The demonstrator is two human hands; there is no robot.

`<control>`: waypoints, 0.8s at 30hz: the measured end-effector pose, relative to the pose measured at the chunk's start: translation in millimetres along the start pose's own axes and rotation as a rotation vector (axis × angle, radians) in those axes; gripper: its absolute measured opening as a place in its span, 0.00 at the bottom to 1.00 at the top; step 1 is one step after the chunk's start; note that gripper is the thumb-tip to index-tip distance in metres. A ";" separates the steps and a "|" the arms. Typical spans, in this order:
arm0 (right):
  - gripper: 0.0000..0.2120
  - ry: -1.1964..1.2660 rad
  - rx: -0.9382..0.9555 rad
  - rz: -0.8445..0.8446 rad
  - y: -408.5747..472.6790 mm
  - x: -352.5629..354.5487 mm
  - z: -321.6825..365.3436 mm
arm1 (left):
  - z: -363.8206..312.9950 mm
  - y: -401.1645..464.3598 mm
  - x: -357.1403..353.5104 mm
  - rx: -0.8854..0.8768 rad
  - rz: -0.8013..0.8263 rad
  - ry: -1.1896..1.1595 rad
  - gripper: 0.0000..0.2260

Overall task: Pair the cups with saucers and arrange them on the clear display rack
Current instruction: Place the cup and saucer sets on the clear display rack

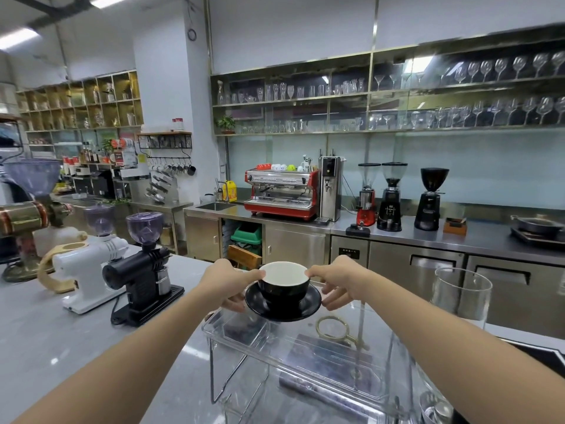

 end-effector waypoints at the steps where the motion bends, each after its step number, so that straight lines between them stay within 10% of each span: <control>1: 0.28 -0.006 0.023 -0.028 -3.3 3.8 3.5 | -0.3 -0.7 3.3 -0.003 -0.013 -0.002 0.21; 7: 0.21 -0.149 0.205 -0.199 -29.1 31.3 23.2 | -5.4 -17.9 18.4 -0.077 -0.109 0.008 0.18; 13: 0.24 -0.423 0.427 -0.266 -65.6 39.7 36.6 | -57.5 -71.4 14.6 -0.587 -0.347 0.351 0.13; 24: 0.36 -0.899 0.734 -0.451 -134.4 44.2 4.7 | -84.2 -131.0 -54.1 -0.839 -0.321 0.659 0.35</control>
Point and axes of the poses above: each hand's wrist, its own y-axis towards the middle knuckle, its own x-axis out of the back of the hand, z = x × y, the point moved 8 cm from there along y, towards the middle knuckle, and after that the axes turned 4 degrees about y, right-handed, at the moved point
